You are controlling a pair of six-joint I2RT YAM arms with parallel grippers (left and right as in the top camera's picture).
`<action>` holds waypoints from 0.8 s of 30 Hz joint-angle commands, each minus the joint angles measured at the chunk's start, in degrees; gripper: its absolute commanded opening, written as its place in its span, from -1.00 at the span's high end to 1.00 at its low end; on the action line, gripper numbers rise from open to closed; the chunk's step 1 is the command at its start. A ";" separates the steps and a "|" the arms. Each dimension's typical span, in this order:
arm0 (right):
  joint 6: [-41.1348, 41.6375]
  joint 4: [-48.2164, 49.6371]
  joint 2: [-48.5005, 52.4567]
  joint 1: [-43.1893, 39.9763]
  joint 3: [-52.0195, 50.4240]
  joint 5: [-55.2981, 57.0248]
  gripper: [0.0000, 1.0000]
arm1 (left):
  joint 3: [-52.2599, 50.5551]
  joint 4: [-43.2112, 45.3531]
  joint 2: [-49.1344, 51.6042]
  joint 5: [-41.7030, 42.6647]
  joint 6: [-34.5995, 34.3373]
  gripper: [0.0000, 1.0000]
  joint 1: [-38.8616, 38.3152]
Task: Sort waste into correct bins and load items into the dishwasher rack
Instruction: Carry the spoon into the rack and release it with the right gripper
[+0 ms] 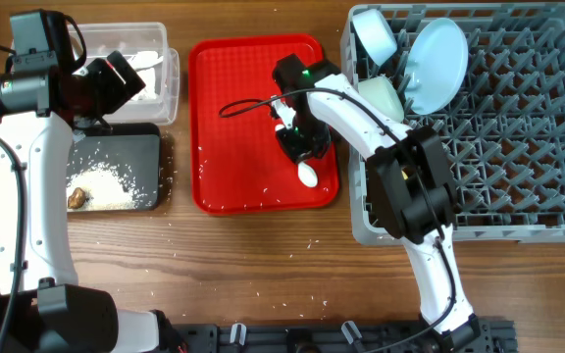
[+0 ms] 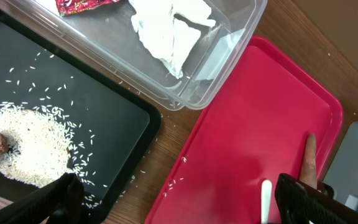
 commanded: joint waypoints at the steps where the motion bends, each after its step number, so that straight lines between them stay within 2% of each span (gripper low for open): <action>1: 0.46 -2.97 -3.56 0.22 7.06 0.11 0.91 | 1.05 0.13 -1.25 0.09 -0.35 -1.00 0.22; 4: 0.79 -5.35 -11.56 -1.81 10.64 0.66 0.92 | 1.05 0.13 -1.25 0.09 -0.37 -1.00 0.22; 7: 5.11 -6.45 -18.95 -6.34 10.80 6.75 0.91 | 1.05 0.13 -1.25 0.09 -0.35 -1.00 0.22; 10: 8.02 -8.76 -24.92 -14.82 10.80 11.32 0.92 | 1.05 0.13 -1.25 0.09 -0.37 -1.00 0.22; 11: 9.53 -10.27 -26.73 -21.00 10.80 11.52 0.91 | 1.05 0.13 -1.25 0.09 -0.35 -1.00 0.22; 14: 20.70 -13.75 -27.02 -33.40 9.66 11.69 0.91 | 1.05 0.13 -1.25 0.09 -0.35 -1.00 0.22; 16: 28.26 -14.27 -27.02 -38.32 7.30 11.72 0.91 | 1.05 0.13 -1.25 0.09 -0.35 -1.00 0.22; 18: 40.89 -13.90 -27.02 -43.15 2.78 11.47 0.91 | 1.05 0.13 -1.25 0.09 -0.35 -1.00 0.22; 20: 51.67 -14.16 -27.02 -44.81 -1.46 8.61 0.91 | 1.05 0.13 -1.25 0.09 -0.35 -1.00 0.22; 24: 55.84 -6.67 -27.02 -41.92 -10.62 1.31 0.91 | 1.05 0.13 -1.25 0.09 -0.35 -1.00 0.22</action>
